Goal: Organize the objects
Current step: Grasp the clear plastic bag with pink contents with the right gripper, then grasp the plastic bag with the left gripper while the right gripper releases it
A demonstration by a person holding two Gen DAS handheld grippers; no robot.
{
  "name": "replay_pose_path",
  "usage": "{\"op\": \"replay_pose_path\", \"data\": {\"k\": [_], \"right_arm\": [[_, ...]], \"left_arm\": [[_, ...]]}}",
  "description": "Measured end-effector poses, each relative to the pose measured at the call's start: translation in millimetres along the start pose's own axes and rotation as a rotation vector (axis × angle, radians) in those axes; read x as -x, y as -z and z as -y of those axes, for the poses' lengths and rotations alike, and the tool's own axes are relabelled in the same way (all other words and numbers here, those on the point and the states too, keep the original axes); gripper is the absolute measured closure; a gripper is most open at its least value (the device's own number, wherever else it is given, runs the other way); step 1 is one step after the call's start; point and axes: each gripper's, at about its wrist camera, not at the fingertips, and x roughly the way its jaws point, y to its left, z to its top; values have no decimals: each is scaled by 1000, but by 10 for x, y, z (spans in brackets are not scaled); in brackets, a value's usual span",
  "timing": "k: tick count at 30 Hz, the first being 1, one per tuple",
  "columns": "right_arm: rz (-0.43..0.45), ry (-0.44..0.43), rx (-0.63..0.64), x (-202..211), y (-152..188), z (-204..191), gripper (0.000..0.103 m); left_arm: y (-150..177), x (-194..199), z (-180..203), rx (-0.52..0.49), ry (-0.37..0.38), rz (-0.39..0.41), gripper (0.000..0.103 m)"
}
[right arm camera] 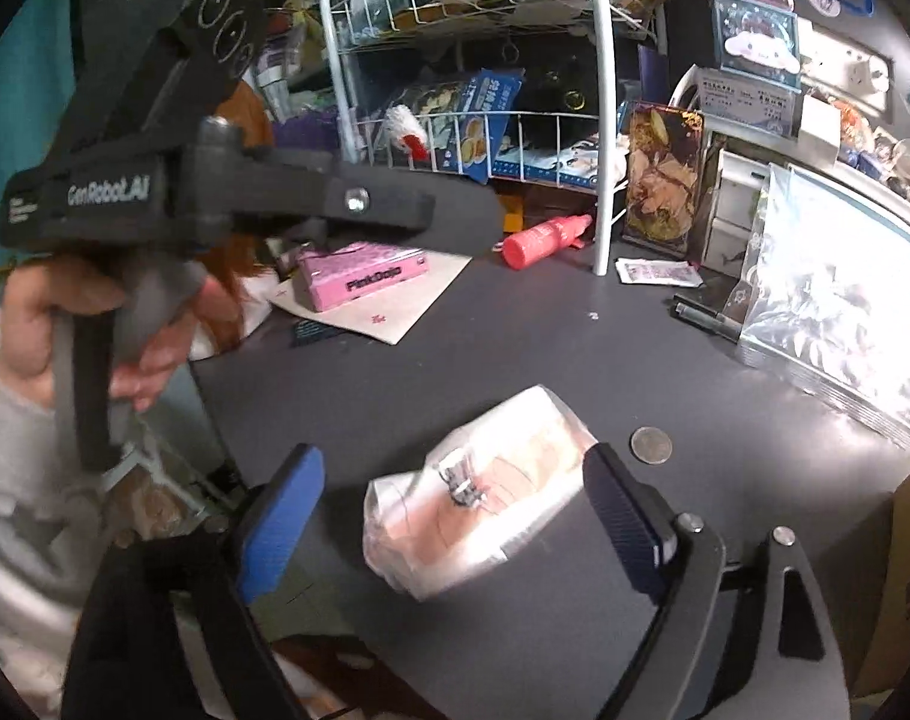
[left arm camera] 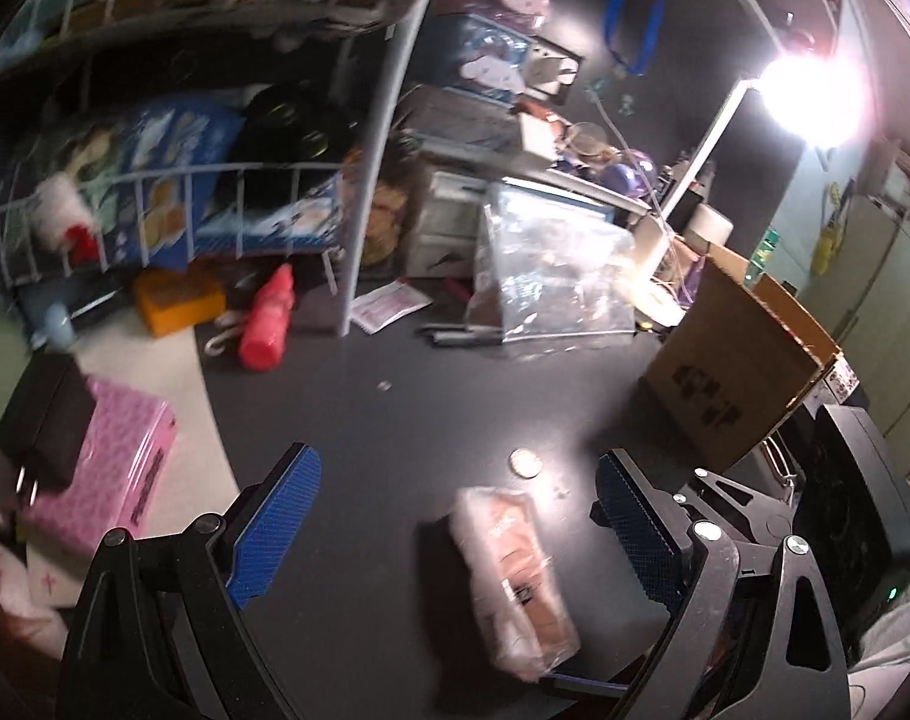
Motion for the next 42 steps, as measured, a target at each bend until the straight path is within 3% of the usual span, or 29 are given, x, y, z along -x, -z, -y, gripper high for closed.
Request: {"op": "replay_pose_path", "data": {"k": [8, 14, 21, 25, 27, 30, 32, 42], "right_arm": [[-58, 121, 24, -156, 137, -59, 11], [-110, 117, -43, -151, 314, 214, 11], [-98, 96, -34, -186, 350, 176, 12], [-88, 108, -26, -239, 357, 154, 34], [-80, 120, -19, -234, 349, 159, 51], [-70, 126, -17, -218, 352, 173, 70], [-69, 118, -6, -206, 356, 172, 77], [-37, 87, 31, -83, 328, 180, 79]], "left_arm": [[135, -111, -26, 13, 37, -25, 10], [145, -210, 33, 15, 60, -44, 10], [132, -274, 123, 3, 72, -56, 10], [125, -282, 127, 4, 75, -60, 10], [121, -286, 116, 9, 73, -61, 10], [124, -297, 108, 15, 73, -63, 10], [129, -320, 118, 14, 76, -69, 10], [135, -489, 261, -8, 109, -114, 12]]}}
